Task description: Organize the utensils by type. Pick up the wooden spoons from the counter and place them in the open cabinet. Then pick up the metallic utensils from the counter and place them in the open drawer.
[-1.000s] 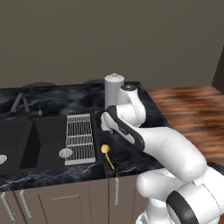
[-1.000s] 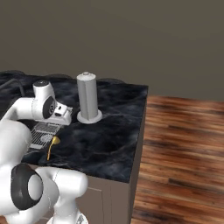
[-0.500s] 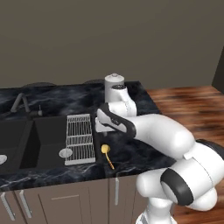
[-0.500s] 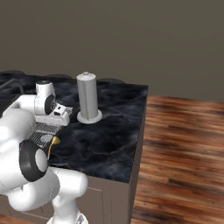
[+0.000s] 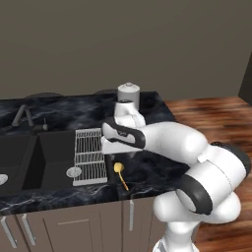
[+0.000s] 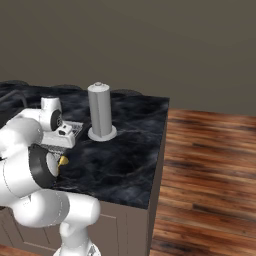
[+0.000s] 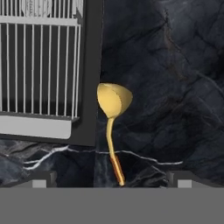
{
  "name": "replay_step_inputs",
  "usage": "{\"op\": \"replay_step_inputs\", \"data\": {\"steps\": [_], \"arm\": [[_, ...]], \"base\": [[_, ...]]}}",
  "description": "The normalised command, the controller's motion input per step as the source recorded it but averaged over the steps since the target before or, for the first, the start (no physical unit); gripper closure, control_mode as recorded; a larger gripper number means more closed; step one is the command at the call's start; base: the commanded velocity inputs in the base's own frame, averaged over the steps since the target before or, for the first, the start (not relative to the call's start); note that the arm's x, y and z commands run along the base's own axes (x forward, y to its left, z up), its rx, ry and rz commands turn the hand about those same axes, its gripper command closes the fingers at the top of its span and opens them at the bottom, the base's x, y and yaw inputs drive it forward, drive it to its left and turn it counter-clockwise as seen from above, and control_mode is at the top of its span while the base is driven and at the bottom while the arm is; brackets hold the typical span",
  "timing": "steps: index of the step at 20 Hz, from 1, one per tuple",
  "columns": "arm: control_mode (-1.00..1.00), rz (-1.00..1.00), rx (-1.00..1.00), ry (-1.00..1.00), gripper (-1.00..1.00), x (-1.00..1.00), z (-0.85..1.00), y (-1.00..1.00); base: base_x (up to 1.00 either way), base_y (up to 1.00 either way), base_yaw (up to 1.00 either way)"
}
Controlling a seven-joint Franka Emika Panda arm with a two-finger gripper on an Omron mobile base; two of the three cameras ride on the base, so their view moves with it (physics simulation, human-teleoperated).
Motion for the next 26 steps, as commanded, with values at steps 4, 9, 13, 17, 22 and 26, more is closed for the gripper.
{"op": "replay_step_inputs", "data": {"steps": [4,9,13,17,22,26], "arm": [[-1.0,0.0,0.0,0.13,-1.0,0.0,-0.17,0.14],[-1.0,0.0,0.0,0.03,-1.0,0.0,-0.27,0.02],[-1.0,0.0,0.0,0.0,-1.0,0.0,-0.32,0.0],[-1.0,0.0,0.0,0.0,-1.0,0.0,-0.39,0.0],[-1.0,0.0,0.0,0.0,-1.0,-0.1,-0.31,0.0],[-1.0,0.0,0.0,0.0,-1.0,-0.17,-0.26,0.0]], "base": [[0.0,0.0,0.0],[0.0,0.0,0.0],[0.0,0.0,0.0],[0.0,0.0,0.0],[0.0,0.0,0.0],[0.0,0.0,0.0]]}}
